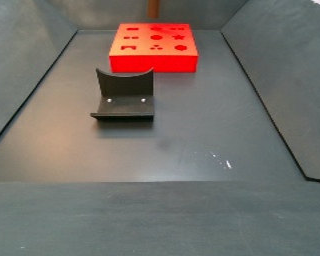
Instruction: Insert the oval object.
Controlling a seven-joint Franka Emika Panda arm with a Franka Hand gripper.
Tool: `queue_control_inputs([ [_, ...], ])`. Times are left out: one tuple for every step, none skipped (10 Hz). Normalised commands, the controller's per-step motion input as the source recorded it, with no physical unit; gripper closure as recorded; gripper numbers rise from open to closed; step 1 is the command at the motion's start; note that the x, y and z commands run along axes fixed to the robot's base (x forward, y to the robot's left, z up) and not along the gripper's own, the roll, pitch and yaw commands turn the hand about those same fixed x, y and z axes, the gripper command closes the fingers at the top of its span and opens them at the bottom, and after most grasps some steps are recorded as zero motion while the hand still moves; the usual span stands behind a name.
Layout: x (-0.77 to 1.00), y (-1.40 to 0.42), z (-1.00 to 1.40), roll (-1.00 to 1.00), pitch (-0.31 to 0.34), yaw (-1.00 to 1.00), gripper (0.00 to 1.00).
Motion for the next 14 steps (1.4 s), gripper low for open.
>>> queue_control_inputs([
  [0.12,0.00,-0.14,0.32,0.321,-0.33,1.00],
  [0.16,-0.12,-0.11,0.29,0.296,-0.27,1.00],
  [0.00,0.00,0.00,-0.01,0.000,0.00,1.00],
  [0.21,0.00,-0.19,0.00,0.147,-0.05,1.00],
  [0.41,0.00,-0.30,0.00,0.297,0.00,1.00],
  [0.42,0.04,-0.24,-0.04,0.307,0.00,1.00],
  [0.31,0.15,-0.17,-0.17,0.229,0.00,1.00],
  [0.21,0.19,-0.11,-0.24,0.137,0.00,1.00],
  [0.00,0.00,0.00,0.00,0.000,0.01,1.00],
  [-0.36,-0.09,0.07,-0.02,-0.001,0.14,1.00],
  [-0.46,-0.03,0.17,-0.13,-0.019,0.25,1.00],
  [0.00,-0.09,0.20,-0.02,-0.076,0.00,1.00],
  [0.00,-0.07,0.00,0.00,0.000,0.00,1.00],
  [0.00,0.00,-0.09,-0.13,0.063,-0.19,1.00],
])
